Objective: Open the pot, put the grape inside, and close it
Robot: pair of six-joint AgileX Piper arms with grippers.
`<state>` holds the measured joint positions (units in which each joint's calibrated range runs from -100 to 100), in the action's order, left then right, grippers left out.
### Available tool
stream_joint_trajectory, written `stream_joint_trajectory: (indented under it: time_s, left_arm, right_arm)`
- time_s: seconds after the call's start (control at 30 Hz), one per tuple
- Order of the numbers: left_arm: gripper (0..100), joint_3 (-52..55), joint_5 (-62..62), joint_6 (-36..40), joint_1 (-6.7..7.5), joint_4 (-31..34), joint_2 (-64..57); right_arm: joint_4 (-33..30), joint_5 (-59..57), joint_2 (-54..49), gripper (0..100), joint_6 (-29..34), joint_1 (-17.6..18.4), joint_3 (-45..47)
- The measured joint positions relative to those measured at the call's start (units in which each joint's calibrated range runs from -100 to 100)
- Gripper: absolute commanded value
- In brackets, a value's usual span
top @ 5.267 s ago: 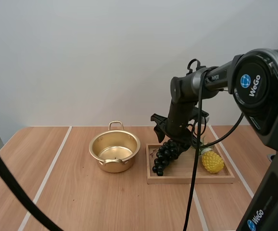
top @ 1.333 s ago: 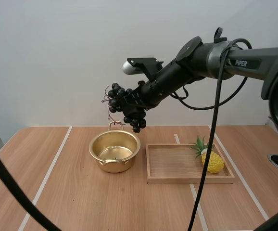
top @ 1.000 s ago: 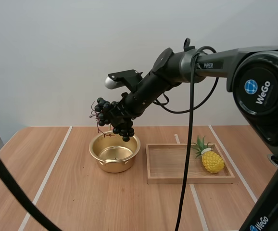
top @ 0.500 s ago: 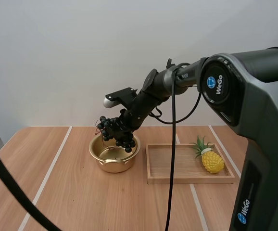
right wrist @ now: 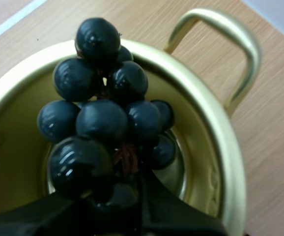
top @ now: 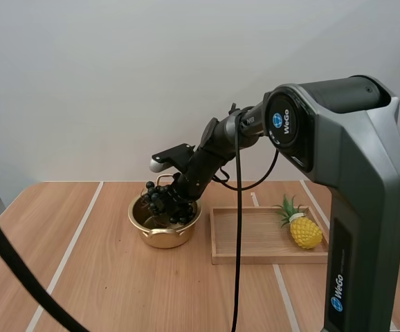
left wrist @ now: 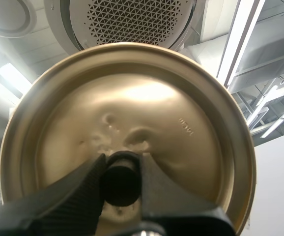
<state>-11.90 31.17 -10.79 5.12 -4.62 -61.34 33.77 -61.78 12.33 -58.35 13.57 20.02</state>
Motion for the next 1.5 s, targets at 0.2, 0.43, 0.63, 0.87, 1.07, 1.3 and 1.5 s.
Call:
stream_joint_trajectory:
  time_s: [0.2, 0.43, 0.63, 0.87, 1.07, 1.3, 1.5]
  left_arm:
    - [0, 0.0, 0.0, 0.0, 0.00, 0.0, 0.0]
    - [0, 0.0, 0.0, 0.0, 0.00, 0.0, 0.0]
    - [0, 0.0, 0.0, 0.0, 0.00, 0.0, 0.0]
    - [0, 0.0, 0.0, 0.0, 0.00, 0.0, 0.0]
    - [0, 0.0, 0.0, 0.0, 0.00, 0.0, 0.0]
    - [0, 0.0, 0.0, 0.0, 0.00, 0.0, 0.0]
    - [0, 0.0, 0.0, 0.0, 0.00, 0.0, 0.0]
  right_arm:
    - [0.2, -0.3, 1.8, 0, 0.0, 0.0, -0.7]
    - [-0.8, -4.3, 1.8, 0, 0.0, 0.0, -1.0]
    - [-1.7, -7.3, 1.8, 0, 1.3, 0.1, -1.0]
    - [-2.7, -9.1, 1.8, 0, 1.7, 0.2, -1.1]
    - [-3.0, -8.0, 1.8, 0, 1.9, 0.2, -1.1]
    - [-3.0, -8.2, 1.8, 33, 2.2, 0.2, -1.1]
    - [-2.0, -8.7, 1.8, 100, 2.3, 0.2, -1.1]
